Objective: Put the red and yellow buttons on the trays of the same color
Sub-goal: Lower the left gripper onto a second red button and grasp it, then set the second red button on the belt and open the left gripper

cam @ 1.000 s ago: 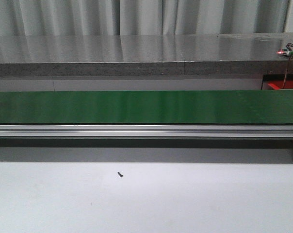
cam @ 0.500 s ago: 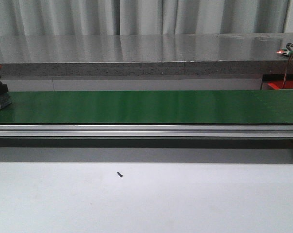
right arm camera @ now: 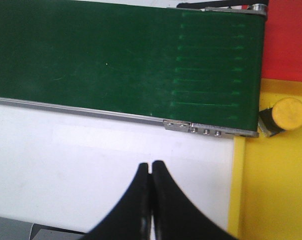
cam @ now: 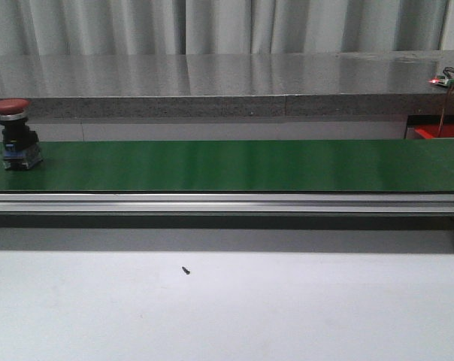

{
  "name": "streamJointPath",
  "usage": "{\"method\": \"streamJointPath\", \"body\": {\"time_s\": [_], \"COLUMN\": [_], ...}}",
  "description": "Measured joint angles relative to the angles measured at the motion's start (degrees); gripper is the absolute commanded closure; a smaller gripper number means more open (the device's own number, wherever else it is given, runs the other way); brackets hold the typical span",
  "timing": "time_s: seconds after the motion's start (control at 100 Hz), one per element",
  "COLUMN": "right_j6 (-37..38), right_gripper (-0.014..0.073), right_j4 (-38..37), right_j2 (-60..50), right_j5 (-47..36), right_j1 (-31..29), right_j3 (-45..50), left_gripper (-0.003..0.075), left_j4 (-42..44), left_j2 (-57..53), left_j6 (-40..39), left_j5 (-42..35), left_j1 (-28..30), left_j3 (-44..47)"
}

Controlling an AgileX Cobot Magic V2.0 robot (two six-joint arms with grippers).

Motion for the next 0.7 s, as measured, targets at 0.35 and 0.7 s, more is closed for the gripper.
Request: {"method": "streamJointPath", "body": {"time_s": [0.35, 0.7], "right_j6": [0.0, 0.0], "right_gripper": [0.0700, 0.0700], "right_j4": [0.0, 0.0], "right_j2": [0.0, 0.0], "right_j5": [-0.6, -0.7], "right_j1": [0.0, 0.0], "right_j3": [0.0, 0.0], "left_gripper": [0.0479, 0.0479], "left_j4": [0.1, 0.6], "left_j2": [0.0, -3.9], "left_j6": [0.0, 0.0], "left_j5": [-0.1, 0.2], "left_j1": [0.0, 0.0], "left_j3": [0.0, 0.0]}}
